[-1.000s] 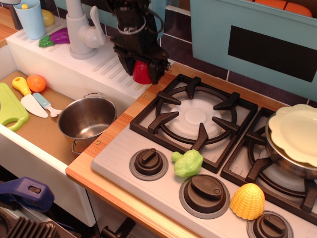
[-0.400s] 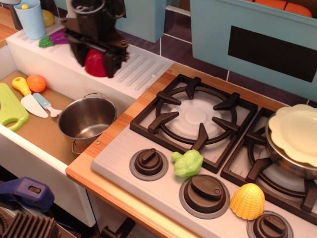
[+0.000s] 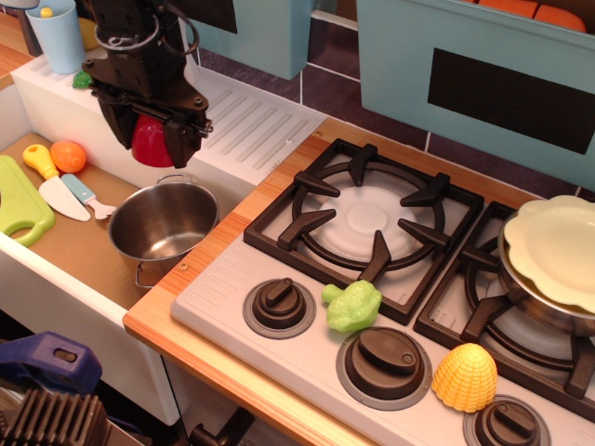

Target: Put sweet potato in pot

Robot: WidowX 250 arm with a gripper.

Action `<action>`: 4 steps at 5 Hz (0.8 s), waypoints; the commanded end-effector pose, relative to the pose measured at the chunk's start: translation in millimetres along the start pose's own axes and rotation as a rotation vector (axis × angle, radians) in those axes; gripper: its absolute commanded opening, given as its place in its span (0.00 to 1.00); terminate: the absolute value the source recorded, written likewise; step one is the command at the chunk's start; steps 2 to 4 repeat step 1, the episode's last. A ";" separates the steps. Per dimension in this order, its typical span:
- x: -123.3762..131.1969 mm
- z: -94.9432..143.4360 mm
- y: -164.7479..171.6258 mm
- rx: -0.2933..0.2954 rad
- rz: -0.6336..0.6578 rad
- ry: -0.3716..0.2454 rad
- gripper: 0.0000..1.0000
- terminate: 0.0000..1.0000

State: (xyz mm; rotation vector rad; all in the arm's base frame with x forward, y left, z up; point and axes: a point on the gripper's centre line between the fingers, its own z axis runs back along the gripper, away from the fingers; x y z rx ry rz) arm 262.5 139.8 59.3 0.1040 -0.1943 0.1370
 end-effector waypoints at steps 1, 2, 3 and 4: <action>6.9 15.4 5.3 0.022 0.002 -0.056 1.00 1.00; 6.9 15.4 5.3 0.022 0.002 -0.056 1.00 1.00; 6.9 15.4 5.3 0.022 0.002 -0.056 1.00 1.00; 6.9 15.4 5.3 0.022 0.002 -0.056 1.00 1.00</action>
